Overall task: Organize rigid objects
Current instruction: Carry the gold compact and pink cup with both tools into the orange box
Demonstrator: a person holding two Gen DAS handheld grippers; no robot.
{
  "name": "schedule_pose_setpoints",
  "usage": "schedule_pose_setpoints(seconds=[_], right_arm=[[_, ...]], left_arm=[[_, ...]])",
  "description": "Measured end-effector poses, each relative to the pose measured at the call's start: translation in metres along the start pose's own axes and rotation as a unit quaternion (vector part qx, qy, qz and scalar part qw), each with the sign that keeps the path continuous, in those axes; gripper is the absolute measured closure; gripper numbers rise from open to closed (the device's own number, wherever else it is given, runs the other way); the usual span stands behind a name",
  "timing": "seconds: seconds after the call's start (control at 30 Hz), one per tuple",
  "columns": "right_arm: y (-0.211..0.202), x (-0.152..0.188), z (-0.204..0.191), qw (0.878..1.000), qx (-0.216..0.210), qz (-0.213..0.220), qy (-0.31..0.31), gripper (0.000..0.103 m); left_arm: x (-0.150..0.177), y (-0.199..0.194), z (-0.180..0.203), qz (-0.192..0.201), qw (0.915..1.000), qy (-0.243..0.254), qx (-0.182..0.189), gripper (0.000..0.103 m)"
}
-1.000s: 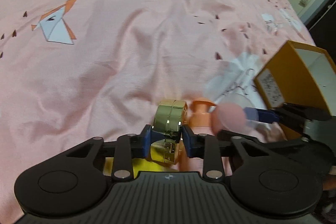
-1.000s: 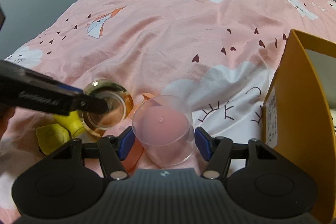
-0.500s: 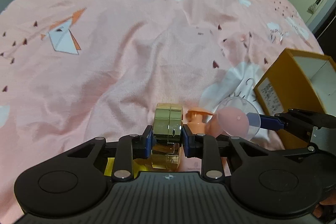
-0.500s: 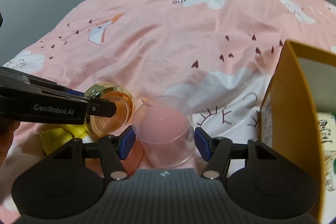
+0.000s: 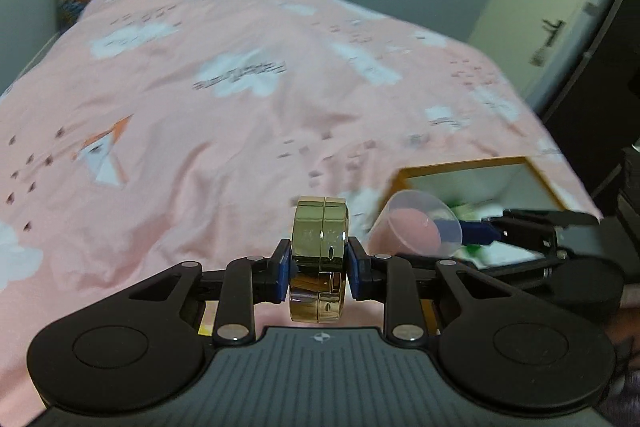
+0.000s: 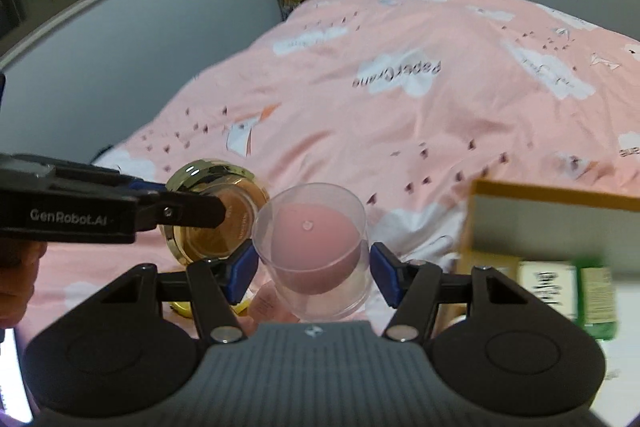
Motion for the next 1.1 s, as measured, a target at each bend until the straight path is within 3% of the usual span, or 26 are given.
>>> schedule_pose_setpoints(seconds=[0.17, 0.4, 0.53, 0.7, 0.87, 1.0, 1.1], right_arm=[[-0.047, 0.001, 0.045, 0.999, 0.033, 0.0, 0.012, 0.042], [-0.076, 0.028, 0.125, 0.994, 0.082, -0.041, 0.061, 0.042], [-0.077, 0.049, 0.159, 0.989, 0.103, -0.068, 0.077, 0.042], [-0.072, 0.066, 0.182, 0.987, 0.099, -0.092, 0.089, 0.042], [-0.058, 0.071, 0.185, 0.987, 0.085, -0.106, 0.083, 0.042], [-0.047, 0.072, 0.187, 0.986, 0.081, -0.119, 0.081, 0.042], [-0.042, 0.072, 0.191, 0.986, 0.078, -0.124, 0.084, 0.042]], left_arm=[[-0.009, 0.003, 0.057, -0.006, 0.9978, 0.051, 0.042, 0.072], [-0.012, 0.053, 0.134, -0.063, 0.9871, 0.113, 0.095, 0.072], [-0.002, 0.094, 0.159, -0.125, 0.9801, 0.131, 0.08, 0.072], [0.012, 0.136, 0.167, -0.198, 0.9676, 0.139, 0.071, 0.072], [0.026, 0.161, 0.167, -0.248, 0.9559, 0.147, 0.053, 0.072], [0.027, 0.169, 0.175, -0.26, 0.9492, 0.175, 0.03, 0.072], [0.028, 0.175, 0.187, -0.289, 0.9347, 0.205, 0.027, 0.072]])
Point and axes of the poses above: each gripper's, at about its wrist camera, not at the fingertips, and y roughly the way its jaws point, z to its right, x to its underside, the point moved 7 cm from there along y, roughly the way its jaws point, and after that the axes turned 6 degrees about -z, right-handed, at the moved point
